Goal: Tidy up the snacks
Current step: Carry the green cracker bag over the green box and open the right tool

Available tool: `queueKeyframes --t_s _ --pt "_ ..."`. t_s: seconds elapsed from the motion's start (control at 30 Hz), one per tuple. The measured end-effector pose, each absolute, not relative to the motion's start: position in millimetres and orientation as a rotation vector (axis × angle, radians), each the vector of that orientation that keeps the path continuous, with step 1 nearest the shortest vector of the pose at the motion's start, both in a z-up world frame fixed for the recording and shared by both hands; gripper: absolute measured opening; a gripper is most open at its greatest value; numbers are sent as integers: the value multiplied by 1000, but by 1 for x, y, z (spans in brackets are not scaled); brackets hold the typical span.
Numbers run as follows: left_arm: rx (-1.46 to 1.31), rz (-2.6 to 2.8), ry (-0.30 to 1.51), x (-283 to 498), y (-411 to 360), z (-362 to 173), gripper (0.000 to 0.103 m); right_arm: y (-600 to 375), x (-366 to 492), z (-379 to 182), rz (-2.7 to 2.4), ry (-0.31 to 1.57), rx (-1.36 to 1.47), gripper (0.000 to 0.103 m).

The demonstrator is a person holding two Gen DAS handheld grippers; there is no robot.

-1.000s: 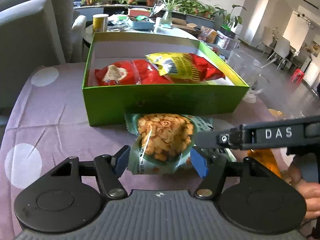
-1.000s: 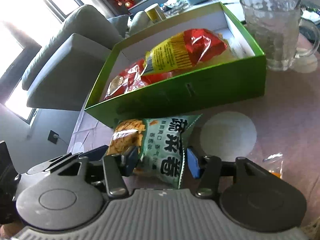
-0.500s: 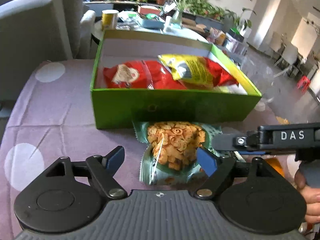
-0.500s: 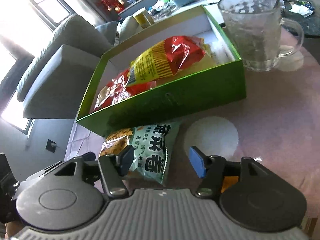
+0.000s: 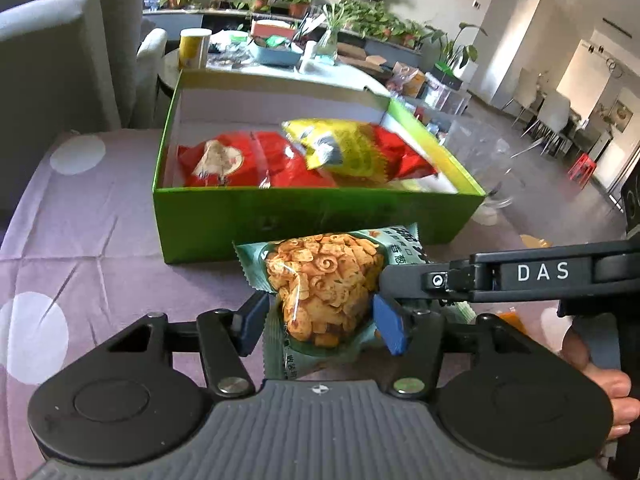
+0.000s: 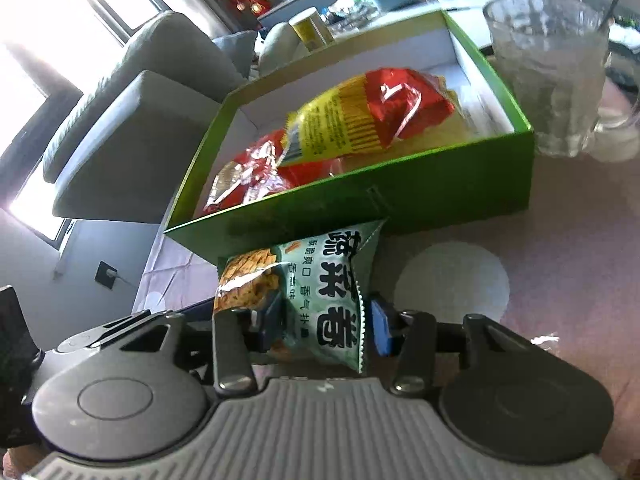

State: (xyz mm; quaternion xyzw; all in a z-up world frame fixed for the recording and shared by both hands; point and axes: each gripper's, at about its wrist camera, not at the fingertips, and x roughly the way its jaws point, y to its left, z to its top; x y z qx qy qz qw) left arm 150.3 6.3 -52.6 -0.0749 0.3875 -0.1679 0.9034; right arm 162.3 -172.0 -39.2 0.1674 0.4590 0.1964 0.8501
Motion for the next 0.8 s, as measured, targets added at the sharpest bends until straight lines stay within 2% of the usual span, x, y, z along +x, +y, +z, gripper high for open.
queueKeyframes --t_s 0.2,0.47,0.8 --pt "-129 -368 698 141 0 -15 55 -180 149 -6 434 864 356 47" --pt "-100 -395 621 170 -19 19 56 -189 167 33 432 732 335 47" --pt "-99 -386 617 248 -42 20 57 -207 236 31 376 692 381 47"
